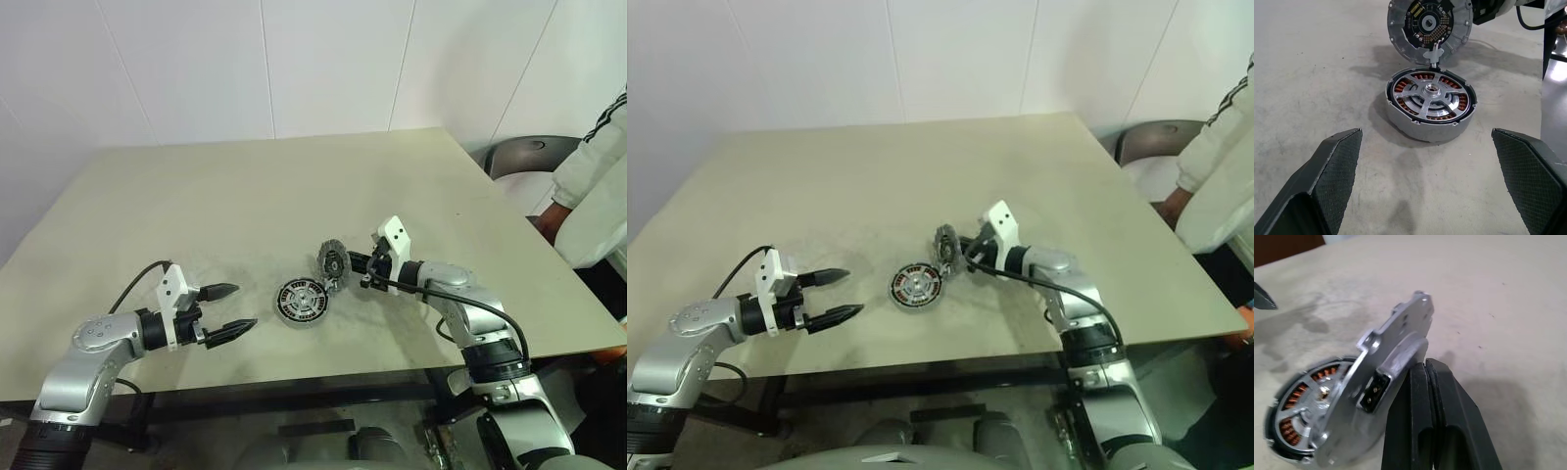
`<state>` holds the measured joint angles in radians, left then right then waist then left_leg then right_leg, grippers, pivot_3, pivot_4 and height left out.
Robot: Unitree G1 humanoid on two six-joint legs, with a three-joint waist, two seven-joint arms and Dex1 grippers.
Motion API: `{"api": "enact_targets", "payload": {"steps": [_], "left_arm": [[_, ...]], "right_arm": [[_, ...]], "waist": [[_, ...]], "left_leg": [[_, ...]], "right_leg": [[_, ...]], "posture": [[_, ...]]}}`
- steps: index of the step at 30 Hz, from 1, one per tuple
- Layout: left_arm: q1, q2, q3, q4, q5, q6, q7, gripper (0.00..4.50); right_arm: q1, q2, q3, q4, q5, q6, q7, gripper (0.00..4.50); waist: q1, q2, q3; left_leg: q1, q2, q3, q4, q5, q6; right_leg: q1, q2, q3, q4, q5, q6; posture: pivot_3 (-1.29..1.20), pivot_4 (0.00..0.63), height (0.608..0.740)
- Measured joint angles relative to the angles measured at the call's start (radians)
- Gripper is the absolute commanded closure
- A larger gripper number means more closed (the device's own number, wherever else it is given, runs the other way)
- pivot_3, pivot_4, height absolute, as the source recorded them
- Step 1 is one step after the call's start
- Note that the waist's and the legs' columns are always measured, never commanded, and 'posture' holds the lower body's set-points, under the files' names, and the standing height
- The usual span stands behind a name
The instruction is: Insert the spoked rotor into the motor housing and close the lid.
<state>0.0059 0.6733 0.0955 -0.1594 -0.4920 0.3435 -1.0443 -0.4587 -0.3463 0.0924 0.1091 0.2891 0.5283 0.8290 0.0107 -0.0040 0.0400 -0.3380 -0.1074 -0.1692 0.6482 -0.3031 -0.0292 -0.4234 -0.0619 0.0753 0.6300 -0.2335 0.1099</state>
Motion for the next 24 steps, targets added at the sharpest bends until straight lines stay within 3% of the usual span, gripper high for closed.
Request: {"api": "enact_targets", "payload": {"steps": [24], "left_arm": [[0.024, -0.001, 0.001, -0.003, 0.0, 0.001, 0.004, 0.0]], "right_arm": [[0.028, 0.056, 0.172, -0.102, -0.008, 0.034, -0.012, 4.48]], "waist": [[-0.001, 0.0, 0.0]], "left_leg": [[0.0, 0.0, 0.0, 0.0, 0.0, 0.0]], "right_leg": [[0.0, 0.0, 0.0, 0.0, 0.0, 0.0]], "posture": [[0.0, 0.0, 0.74]]}}
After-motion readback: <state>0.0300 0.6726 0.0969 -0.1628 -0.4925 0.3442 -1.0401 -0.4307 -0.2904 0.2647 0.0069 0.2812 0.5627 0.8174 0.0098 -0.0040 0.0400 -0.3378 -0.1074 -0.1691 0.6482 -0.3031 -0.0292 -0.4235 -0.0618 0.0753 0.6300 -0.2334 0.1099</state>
